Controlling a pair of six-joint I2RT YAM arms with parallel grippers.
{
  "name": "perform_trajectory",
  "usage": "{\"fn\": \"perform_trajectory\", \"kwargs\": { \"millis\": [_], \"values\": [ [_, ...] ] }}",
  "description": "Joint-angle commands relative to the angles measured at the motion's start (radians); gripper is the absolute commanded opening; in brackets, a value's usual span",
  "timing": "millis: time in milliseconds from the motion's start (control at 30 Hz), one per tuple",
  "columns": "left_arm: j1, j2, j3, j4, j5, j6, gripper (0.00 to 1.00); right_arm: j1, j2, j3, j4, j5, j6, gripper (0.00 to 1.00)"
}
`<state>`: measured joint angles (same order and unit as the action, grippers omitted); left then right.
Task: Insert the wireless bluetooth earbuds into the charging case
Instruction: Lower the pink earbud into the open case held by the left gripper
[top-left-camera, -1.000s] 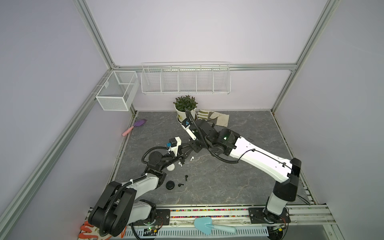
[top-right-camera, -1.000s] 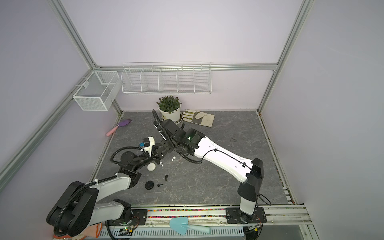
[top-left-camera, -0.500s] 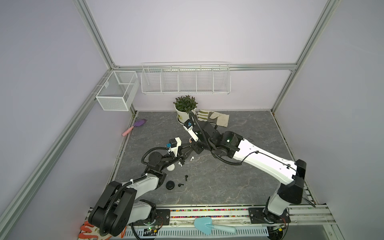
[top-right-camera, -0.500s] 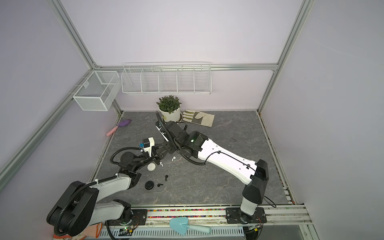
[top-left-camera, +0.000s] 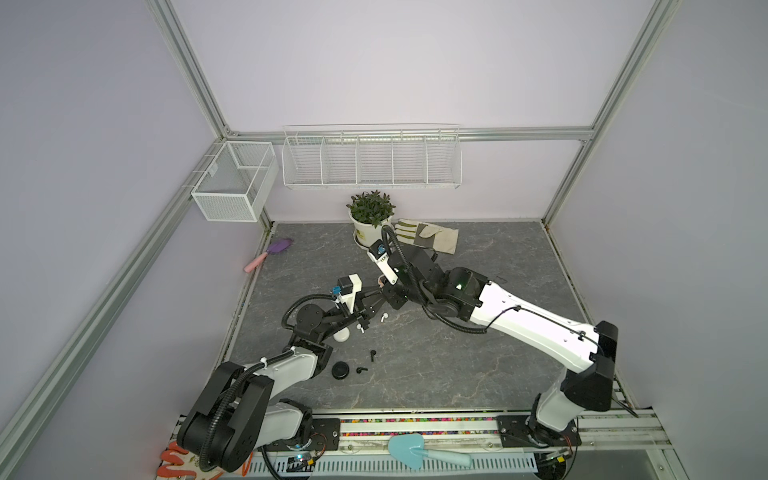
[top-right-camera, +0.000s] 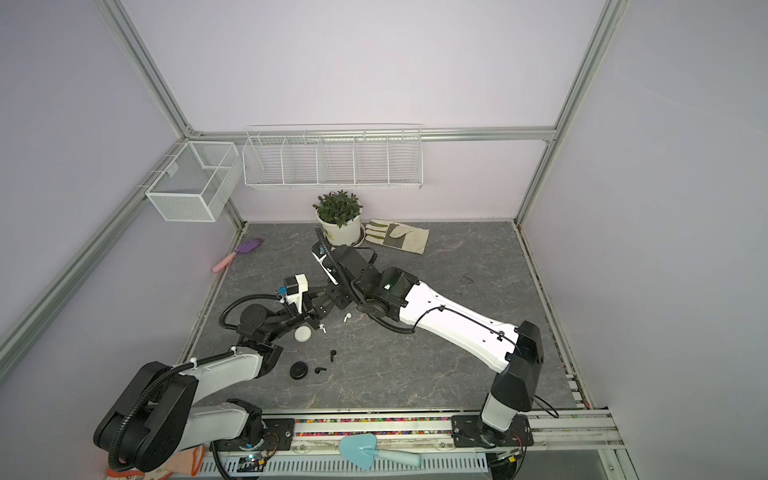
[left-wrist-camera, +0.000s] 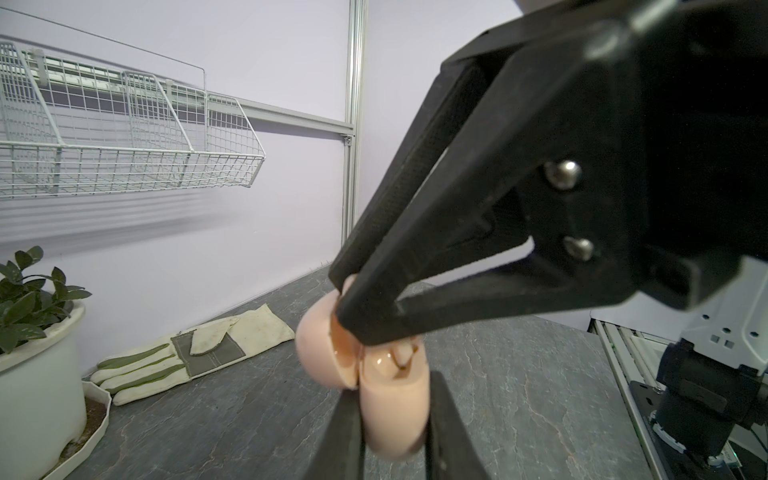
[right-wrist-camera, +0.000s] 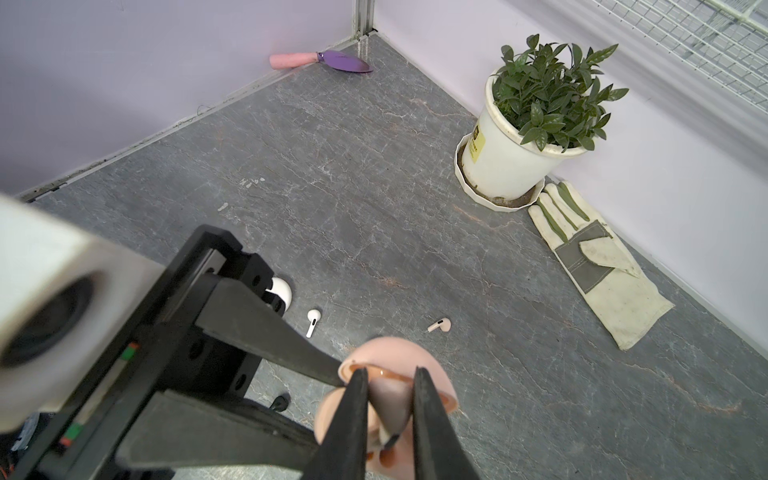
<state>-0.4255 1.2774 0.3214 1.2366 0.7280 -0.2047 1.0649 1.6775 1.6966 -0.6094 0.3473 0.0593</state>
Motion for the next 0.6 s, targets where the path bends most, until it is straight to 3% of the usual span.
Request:
{"fn": "perform_trajectory", "kwargs": {
  "millis": [0,567],
  "values": [
    [-0.001,-0.006,0.010,0.115,0.031,0.002,0.00,0.008,0.003,-0.027,-0.018,-0.012,-0.002,0.21],
    [0.002,0.010,0.018,0.124,0.031,-0.015,0.00,0.009,-0.014,-0.008,-0.019,-0.011,-0.025,0.29]
  ]
}}
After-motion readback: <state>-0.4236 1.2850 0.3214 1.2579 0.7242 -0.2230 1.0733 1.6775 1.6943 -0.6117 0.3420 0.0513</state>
